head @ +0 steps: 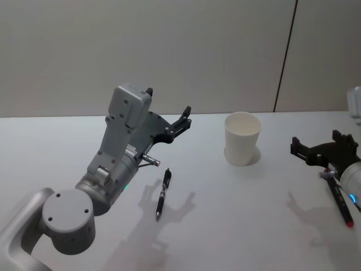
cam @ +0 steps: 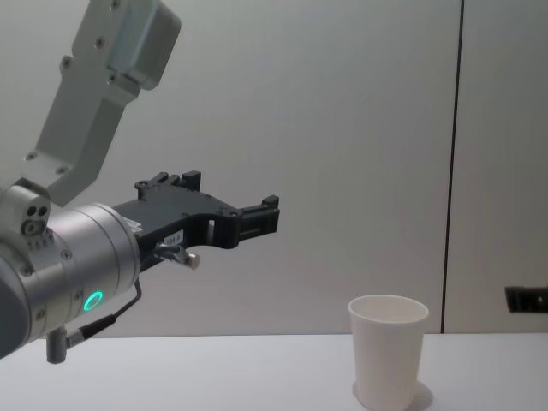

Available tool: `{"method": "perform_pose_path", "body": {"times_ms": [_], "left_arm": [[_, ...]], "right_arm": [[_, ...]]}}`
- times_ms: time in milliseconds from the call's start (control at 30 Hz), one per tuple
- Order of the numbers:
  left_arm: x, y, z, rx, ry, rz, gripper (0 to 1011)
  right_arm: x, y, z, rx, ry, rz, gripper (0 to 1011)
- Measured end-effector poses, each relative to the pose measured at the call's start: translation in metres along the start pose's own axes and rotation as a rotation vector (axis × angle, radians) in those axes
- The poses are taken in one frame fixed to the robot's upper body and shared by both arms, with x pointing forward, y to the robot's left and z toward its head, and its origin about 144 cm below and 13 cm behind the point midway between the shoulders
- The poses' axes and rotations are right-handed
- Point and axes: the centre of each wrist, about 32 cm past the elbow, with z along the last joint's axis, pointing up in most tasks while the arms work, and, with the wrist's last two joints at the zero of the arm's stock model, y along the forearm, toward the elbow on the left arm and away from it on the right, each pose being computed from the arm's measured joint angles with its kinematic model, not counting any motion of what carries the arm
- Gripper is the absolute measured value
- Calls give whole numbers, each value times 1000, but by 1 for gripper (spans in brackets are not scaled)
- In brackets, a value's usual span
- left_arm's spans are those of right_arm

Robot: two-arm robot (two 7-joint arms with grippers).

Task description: Place the pen into the pen holder.

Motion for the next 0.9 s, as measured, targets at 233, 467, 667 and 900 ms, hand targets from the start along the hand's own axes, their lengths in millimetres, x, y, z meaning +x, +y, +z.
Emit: {"method": "perform_pose_path", "body": {"times_ms": [233,467,667,900], "left_arm": [[0,0,0,0,0,0,1000],[0,0,0,0,0,0,1000],[0,0,0,0,0,0,1000],[0,0,0,0,0,0,1000]], "right_arm": [[5,8,1,-72,3,-18,1002],[12,18,0,-142,8,-45,1002],[18,27,-1,-192,12,-73,1002],[25,38,-3,-237,15,-98,1002]]}}
